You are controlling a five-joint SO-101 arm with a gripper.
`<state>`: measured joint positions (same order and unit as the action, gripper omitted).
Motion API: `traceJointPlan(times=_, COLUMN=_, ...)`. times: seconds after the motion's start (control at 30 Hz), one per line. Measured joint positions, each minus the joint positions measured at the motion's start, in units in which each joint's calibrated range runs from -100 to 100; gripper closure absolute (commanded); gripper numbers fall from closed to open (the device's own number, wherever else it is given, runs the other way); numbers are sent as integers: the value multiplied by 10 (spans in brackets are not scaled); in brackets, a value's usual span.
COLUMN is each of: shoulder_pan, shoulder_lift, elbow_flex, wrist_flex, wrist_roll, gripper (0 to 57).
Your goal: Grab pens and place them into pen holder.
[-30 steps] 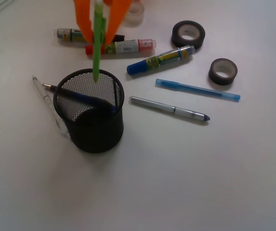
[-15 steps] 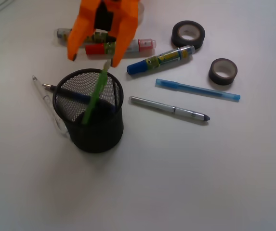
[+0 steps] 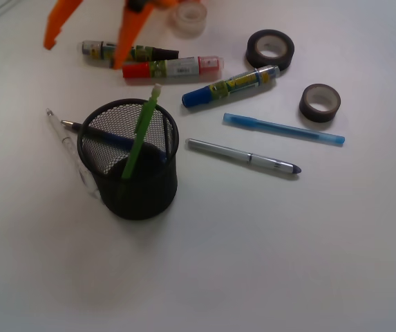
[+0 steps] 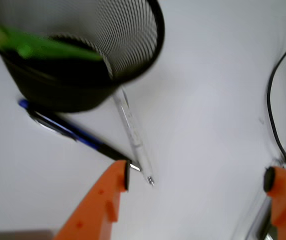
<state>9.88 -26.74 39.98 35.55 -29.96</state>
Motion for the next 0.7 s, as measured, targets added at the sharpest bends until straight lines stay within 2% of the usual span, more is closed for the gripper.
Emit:
traceJointPlan(times=0.07, shoulder_pan=30, shoulder_lift=10, elbow_flex=-4, wrist_flex=26, wrist_roll=15, gripper=340)
traceJointPlan(times=0.3, shoulder_pan=82, shoulder_lift=144, elbow_flex=-90, wrist_flex=124, wrist_roll=42, gripper=318)
traceJointPlan(times=0.7, shoulder_pan=104, shoulder_lift=375, elbow_flex=-262, wrist_flex=173, wrist_roll=31, gripper=318)
